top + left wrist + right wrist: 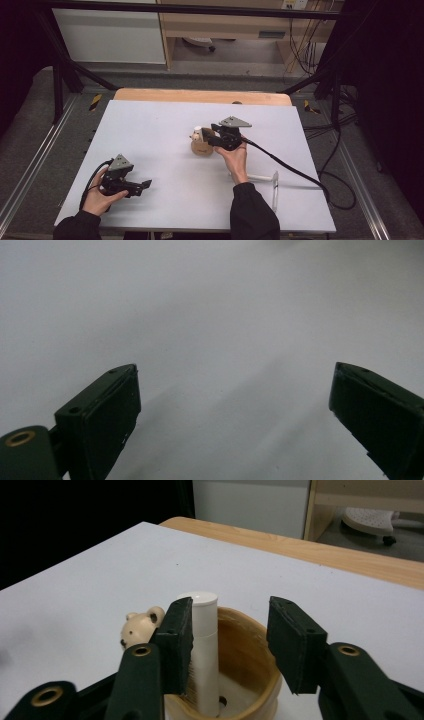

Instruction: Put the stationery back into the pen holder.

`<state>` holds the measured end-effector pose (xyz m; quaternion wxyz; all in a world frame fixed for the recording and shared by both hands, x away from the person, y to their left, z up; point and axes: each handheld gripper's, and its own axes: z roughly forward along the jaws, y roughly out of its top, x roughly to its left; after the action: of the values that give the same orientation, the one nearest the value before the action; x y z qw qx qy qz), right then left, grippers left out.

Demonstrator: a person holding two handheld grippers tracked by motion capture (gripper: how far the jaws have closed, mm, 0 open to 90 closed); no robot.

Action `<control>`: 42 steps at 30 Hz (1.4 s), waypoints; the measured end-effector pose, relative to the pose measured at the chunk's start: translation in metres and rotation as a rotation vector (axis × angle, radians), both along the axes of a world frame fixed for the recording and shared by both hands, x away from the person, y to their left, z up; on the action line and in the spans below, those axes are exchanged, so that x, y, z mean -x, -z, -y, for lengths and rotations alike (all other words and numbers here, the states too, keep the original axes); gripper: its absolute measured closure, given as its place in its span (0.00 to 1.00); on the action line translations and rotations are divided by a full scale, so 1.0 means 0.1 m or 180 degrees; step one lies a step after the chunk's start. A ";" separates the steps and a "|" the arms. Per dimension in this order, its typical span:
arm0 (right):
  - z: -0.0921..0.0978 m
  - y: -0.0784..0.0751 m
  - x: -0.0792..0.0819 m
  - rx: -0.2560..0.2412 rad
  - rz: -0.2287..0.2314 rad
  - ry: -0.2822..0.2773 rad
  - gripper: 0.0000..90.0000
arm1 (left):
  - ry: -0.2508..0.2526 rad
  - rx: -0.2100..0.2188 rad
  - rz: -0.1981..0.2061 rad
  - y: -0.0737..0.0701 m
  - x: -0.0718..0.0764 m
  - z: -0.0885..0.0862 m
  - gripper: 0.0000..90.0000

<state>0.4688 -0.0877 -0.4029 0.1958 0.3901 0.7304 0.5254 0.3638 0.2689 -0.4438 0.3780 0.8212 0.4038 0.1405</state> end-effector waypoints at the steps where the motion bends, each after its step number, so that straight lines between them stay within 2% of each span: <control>1: 0.03 -0.05 0.02 0.0028 0.0014 -0.0009 0.55 | -0.0002 -0.0003 -0.0002 0.00 0.00 0.00 0.07; 7: 0.16 -0.24 0.13 0.0177 -0.0030 -0.0052 0.39 | -0.0005 0.0001 -0.0011 0.00 0.00 0.00 0.06; 13: 0.28 -0.34 0.25 0.0393 -0.0115 -0.0191 0.23 | -0.0016 0.0005 -0.0016 0.00 0.00 0.00 0.06; 20: 0.48 -0.29 0.38 0.0518 -0.0341 -0.0351 0.11 | 0.0007 -0.0008 -0.0038 0.01 0.00 0.02 0.05; 24: 0.59 -0.22 0.44 0.0597 -0.0537 -0.0425 0.06 | 0.0018 -0.0009 -0.0040 0.01 0.00 0.03 0.05; 26: 0.66 -0.19 0.47 0.0662 -0.0535 -0.0458 0.05 | 0.0019 -0.0007 -0.0039 0.01 0.00 0.03 0.05; 28: 0.73 -0.15 0.51 0.0676 -0.0539 -0.0577 0.03 | 0.0013 -0.0006 -0.0045 0.01 0.00 0.04 0.05; 33: 0.89 -0.10 0.59 0.0674 -0.0578 -0.0748 0.04 | 0.0029 -0.0026 -0.0049 0.01 0.00 0.04 0.05; 42: 1.00 -0.04 0.63 0.0991 -0.0647 -0.1003 0.12 | 0.0047 -0.0026 -0.0048 0.02 0.00 0.06 0.05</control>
<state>0.4057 -0.1879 -0.3992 0.0946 0.2874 0.8704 0.3885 0.3636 0.2627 -0.4454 0.3726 0.8268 0.3999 0.1331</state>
